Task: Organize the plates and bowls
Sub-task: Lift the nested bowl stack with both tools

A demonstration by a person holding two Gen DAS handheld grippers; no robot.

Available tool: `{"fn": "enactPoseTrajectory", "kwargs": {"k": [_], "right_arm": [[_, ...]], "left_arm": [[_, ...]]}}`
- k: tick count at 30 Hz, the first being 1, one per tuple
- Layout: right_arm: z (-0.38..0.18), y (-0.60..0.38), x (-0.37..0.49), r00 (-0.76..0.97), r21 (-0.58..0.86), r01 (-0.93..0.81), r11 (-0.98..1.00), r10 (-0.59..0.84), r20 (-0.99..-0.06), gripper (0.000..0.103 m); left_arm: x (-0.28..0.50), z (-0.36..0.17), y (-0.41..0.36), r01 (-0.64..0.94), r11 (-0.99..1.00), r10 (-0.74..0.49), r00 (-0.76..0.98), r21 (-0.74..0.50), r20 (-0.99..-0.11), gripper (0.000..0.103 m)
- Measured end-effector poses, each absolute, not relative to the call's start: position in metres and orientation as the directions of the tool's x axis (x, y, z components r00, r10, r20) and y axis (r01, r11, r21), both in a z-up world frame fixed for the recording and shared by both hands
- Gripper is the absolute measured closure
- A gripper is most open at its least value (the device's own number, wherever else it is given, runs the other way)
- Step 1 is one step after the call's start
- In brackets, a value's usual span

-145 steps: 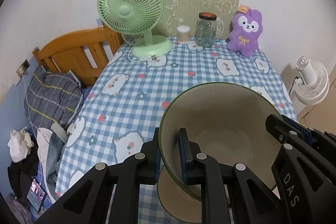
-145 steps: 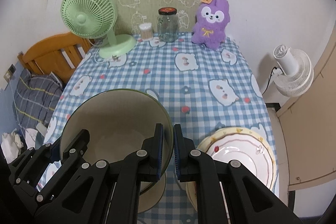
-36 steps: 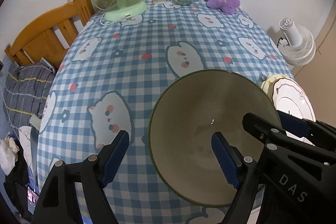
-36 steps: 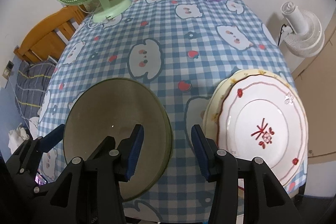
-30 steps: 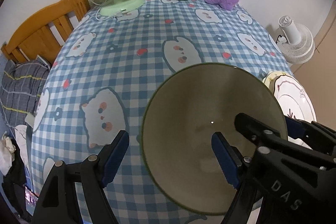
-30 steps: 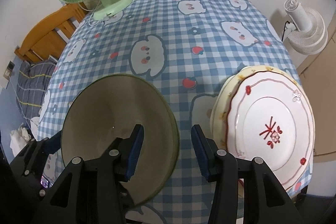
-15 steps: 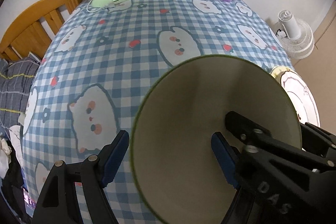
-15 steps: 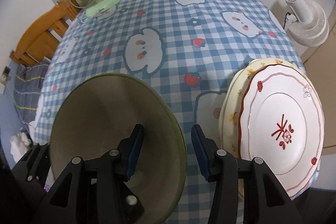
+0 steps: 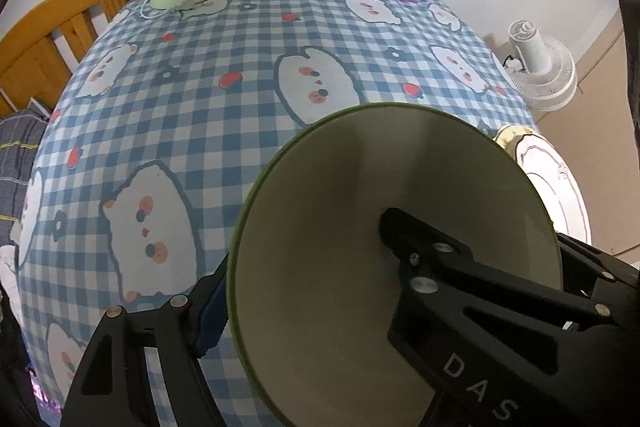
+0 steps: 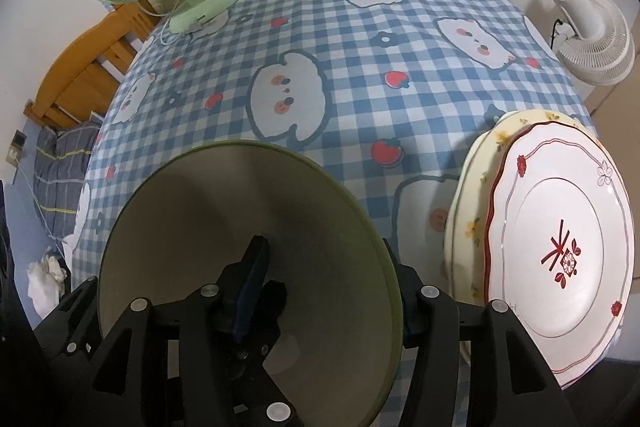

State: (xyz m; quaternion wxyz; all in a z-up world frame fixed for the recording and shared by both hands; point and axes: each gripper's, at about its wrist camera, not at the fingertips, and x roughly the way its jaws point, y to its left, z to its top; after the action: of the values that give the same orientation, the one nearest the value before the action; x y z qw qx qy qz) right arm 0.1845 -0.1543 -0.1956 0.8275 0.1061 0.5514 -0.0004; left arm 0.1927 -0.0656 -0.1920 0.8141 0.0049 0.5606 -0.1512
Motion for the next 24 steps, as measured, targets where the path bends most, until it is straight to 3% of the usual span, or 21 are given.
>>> {"fn": "enactPoseTrajectory", "kwargs": {"k": [7, 9, 24], "right_arm": [[-0.197, -0.1552, 0.1849, 0.403, 0.183, 0.123, 0.975, 0.12, -0.907, 0.047], [-0.1969, -0.1546, 0.1857, 0.397, 0.183, 0.12, 0.976, 0.122, -0.91, 0.047], [-0.1945, -0.1577, 0.1801, 0.382, 0.185, 0.136, 0.973, 0.12, -0.916, 0.049]], "left_arm": [[0.1926, -0.1918, -0.0673, 0.266, 0.95, -0.252, 0.335, -0.165, -0.908, 0.025], [0.1906, -0.1903, -0.0675, 0.279, 0.941, -0.279, 0.325, -0.19, -0.904, 0.035], [0.1899, -0.1873, -0.0699, 0.267, 0.947, -0.26, 0.315, -0.178, -0.913, 0.038]]}}
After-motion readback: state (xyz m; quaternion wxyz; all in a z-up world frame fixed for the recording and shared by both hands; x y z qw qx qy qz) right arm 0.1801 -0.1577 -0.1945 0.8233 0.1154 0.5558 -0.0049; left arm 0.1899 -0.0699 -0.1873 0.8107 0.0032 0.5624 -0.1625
